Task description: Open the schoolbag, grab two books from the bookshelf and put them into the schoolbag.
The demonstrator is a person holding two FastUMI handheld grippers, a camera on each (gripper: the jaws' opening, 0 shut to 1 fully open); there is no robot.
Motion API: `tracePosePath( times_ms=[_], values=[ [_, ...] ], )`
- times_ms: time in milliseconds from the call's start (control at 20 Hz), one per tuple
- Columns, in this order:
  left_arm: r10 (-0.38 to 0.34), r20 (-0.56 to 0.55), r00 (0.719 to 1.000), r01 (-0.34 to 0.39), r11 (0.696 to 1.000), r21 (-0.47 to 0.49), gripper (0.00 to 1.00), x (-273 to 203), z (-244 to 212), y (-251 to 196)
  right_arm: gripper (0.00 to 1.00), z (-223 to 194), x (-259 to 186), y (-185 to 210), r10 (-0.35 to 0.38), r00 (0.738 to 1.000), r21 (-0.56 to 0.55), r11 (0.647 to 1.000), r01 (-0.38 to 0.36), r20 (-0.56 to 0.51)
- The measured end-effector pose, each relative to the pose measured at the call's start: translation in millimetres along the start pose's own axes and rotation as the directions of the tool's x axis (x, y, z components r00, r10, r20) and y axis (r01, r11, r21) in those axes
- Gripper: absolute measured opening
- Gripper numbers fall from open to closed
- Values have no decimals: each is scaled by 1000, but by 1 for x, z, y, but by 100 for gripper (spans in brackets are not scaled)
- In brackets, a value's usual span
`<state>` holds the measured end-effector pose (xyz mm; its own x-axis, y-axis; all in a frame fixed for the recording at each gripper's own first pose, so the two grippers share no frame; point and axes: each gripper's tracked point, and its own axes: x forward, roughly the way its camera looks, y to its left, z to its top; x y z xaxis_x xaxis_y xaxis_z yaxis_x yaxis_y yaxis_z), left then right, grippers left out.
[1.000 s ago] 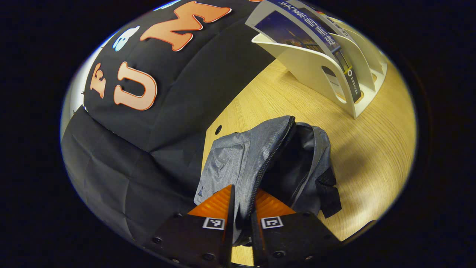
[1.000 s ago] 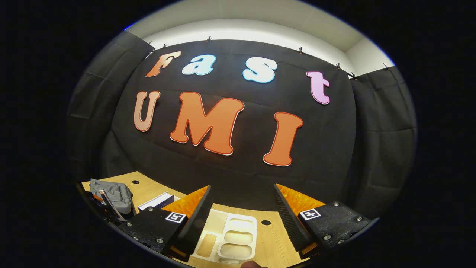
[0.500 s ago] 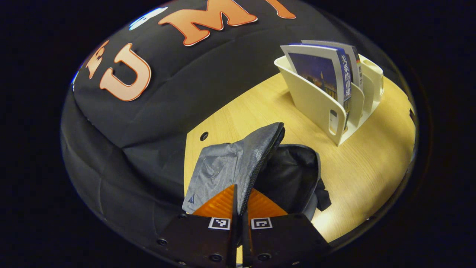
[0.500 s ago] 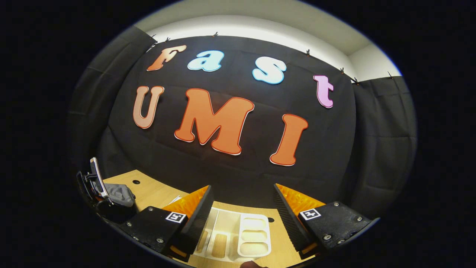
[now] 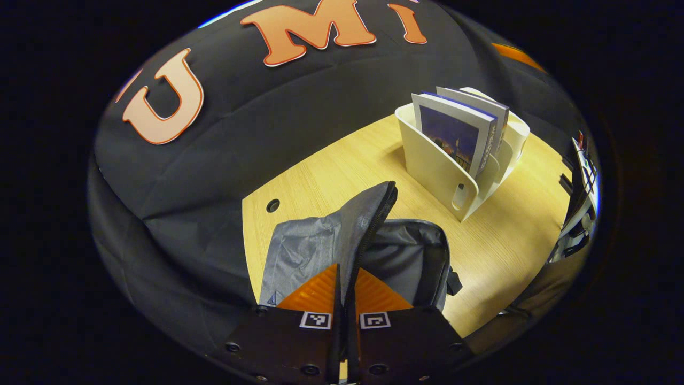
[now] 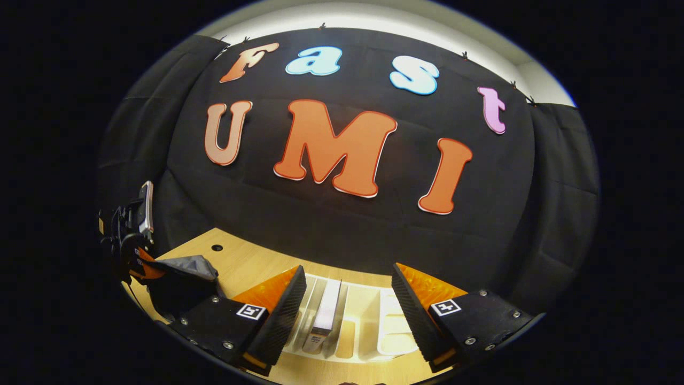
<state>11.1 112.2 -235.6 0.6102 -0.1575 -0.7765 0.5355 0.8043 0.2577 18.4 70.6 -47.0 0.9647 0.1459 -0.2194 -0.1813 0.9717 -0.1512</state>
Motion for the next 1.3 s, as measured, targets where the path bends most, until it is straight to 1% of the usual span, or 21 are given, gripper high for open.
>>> tracePosePath(
  times_ms=[50, 250, 300, 350, 450, 600, 700, 800, 900, 1050, 1150, 1300],
  values=[
    [-9, 21, 1000, 9, 1000, 1, 6, 0, 3, 8, 96, 2, 2, 3, 4, 1000, -2, 1000, -4, -7],
    [-105, 45, 993, 109, 991, -80, 5, -2, 5, 19, 96, 7, 14, 20, 35, 997, -26, 999, -37, -71],
    [-122, 47, 991, 125, 988, -88, 6, -3, 5, 23, 96, 4, 18, 25, 43, 992, -25, 999, -46, -121],
    [-133, 61, 989, 138, 986, -91, 5, -3, 8, 29, 96, 0, 20, 35, 70, 983, -1, 997, -72, -168],
    [-187, 63, 980, 193, 977, -93, 5, -5, 11, 31, 97, -7, 19, 56, 133, 961, 63, 991, -121, -241],
    [-259, 54, 964, 263, 961, -90, 5, -5, 12, 38, 96, -19, 28, 77, 179, 911, 142, 981, -135, -373],
    [-298, 41, 954, 301, 950, -83, 5, -5, 15, 42, 97, -24, 32, 86, 215, 874, 208, 969, -134, -436],
    [-336, 21, 942, 336, 938, -88, 5, -5, 18, 46, 98, -23, 37, 94, 248, 852, 287, 950, -121, -462],
    [-362, -6, 932, 359, 928, -102, 5, -5, 19, 49, 97, -27, 38, 97, 277, 820, 327, 938, -117, -500],
    [-379, -32, 925, 374, 922, -99, 5, -3, 22, 50, 97, -44, 54, 102, 293, 763, 323, 939, -116, -577],
    [-370, -41, 928, 364, 926, -101, 6, -2, 24, 50, 97, -58, 67, 109, 300, 723, 310, 943, -124, -623],
    [-375, -44, 926, 369, 923, -106, 5, -2, 23, 43, 97, -76, 79, 113, 301, 673, 283, 949, -139, -676]
  ],
)
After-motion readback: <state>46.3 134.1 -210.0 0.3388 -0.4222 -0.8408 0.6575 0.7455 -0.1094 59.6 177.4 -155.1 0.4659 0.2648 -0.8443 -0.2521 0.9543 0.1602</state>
